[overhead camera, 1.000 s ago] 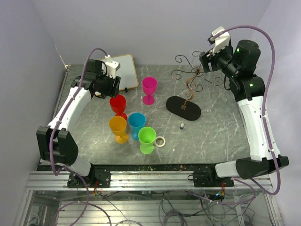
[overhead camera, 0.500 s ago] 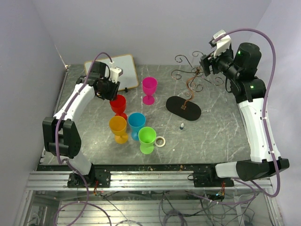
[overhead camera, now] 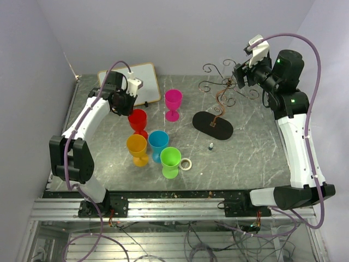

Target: Place the wine glass upside down on the wine glass rack

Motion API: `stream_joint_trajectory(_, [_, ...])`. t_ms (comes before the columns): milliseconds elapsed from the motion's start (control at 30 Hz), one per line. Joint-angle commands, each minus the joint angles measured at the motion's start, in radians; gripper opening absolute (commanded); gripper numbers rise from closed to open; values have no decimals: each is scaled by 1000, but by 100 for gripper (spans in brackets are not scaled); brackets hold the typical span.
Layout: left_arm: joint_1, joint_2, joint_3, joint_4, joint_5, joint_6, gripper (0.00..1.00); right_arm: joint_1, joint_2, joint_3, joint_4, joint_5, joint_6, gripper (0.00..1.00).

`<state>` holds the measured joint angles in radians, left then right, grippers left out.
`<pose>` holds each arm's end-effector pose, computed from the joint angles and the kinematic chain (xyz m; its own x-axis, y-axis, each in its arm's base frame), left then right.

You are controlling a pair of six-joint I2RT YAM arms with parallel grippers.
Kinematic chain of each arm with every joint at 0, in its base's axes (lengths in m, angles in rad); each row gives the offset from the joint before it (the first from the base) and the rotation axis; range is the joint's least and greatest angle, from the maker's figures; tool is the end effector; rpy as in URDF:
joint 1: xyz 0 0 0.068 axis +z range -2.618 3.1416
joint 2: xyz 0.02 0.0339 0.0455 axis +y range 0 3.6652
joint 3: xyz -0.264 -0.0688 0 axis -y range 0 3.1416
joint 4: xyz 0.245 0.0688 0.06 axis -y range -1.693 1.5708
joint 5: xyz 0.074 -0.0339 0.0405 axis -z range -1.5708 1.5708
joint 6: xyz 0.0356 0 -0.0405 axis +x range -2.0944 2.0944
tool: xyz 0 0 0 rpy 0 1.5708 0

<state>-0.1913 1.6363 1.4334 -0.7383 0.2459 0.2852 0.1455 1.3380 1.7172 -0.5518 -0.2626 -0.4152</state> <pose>0.3452 -0.0757 0.2986 -0.6700 0.4077 -0.6204 0.5353 0.8444 -0.0231 0.2670 0.0485 0.4982 0.0031 -0.3933 -0.9194 -0.4282 0.8304 -0.3566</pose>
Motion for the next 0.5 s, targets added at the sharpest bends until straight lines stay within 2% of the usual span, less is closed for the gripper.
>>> stream_joint_trajectory(0, [6, -41, 59, -13, -25, 51, 7, -11, -5, -7, 4, -9, 13, 72])
stream_joint_trajectory(300, [6, -123, 225, -96, 1, 66, 7, -35, -3, 5, -4, -53, 36, 73])
stream_joint_trajectory(467, [5, -227, 261, -44, 66, 51, 7, -66, -6, 42, -11, -157, 75, 73])
